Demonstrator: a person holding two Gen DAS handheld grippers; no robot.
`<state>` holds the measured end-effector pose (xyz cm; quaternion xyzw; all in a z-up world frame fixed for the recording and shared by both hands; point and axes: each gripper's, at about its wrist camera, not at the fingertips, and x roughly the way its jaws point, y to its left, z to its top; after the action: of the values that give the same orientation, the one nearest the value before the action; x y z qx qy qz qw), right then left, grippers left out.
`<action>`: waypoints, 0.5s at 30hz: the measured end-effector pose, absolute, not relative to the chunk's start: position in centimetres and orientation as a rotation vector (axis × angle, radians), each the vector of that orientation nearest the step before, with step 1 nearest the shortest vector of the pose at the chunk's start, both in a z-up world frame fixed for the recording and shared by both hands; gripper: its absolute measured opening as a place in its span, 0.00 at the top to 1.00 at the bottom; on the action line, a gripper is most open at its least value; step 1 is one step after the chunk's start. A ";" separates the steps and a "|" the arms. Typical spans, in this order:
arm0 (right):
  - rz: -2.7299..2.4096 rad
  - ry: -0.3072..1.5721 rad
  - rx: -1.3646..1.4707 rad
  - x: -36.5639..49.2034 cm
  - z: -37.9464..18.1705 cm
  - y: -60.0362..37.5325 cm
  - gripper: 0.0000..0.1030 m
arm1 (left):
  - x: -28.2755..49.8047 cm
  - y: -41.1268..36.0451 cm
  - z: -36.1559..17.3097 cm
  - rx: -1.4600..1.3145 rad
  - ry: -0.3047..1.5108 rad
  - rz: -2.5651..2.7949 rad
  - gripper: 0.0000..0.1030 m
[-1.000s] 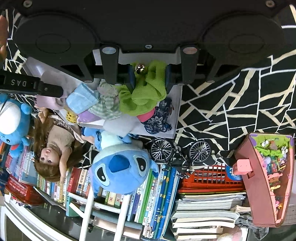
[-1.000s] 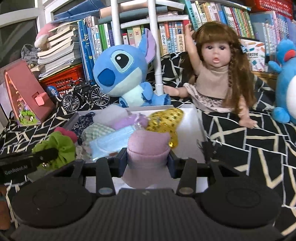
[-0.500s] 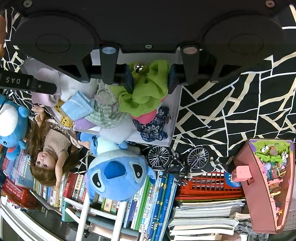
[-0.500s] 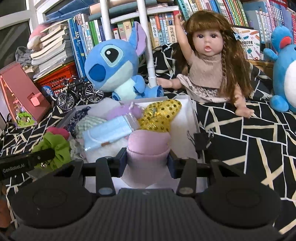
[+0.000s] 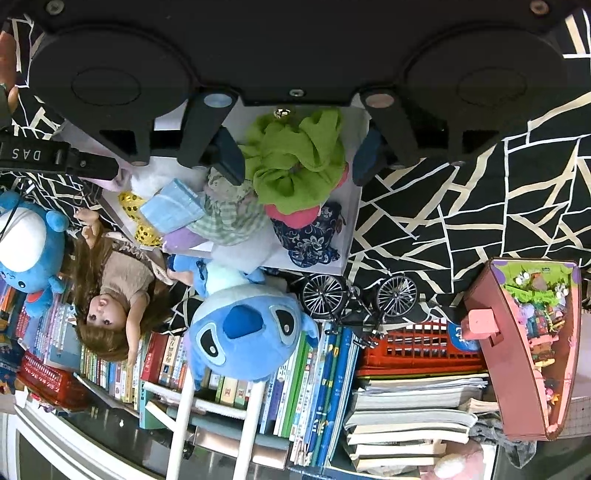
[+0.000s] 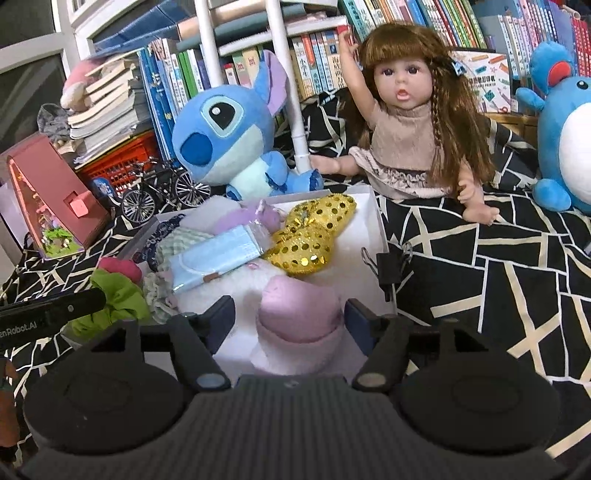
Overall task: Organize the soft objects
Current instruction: 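Lower and release the pink cap in the box with right tool while left tool releases the scrunchie, then withdraw both tools from the box toward the small paper tags on the bedspread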
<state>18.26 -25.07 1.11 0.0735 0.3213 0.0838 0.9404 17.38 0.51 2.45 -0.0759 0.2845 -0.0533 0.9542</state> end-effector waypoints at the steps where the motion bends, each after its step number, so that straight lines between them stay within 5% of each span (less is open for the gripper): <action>1: 0.174 0.649 0.148 18.0 1.3 -25.0 0.23 | 17.2 0.6 2.6 -0.154 0.576 -0.110 0.32; 15: 0.237 0.543 0.047 11.7 3.2 -23.5 0.14 | 11.7 1.2 3.2 -0.137 0.541 -0.179 0.23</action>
<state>11.70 -23.52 3.19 0.0233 0.2677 0.1167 0.9561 11.65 1.20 3.16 -0.0676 0.2665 -0.0882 0.9574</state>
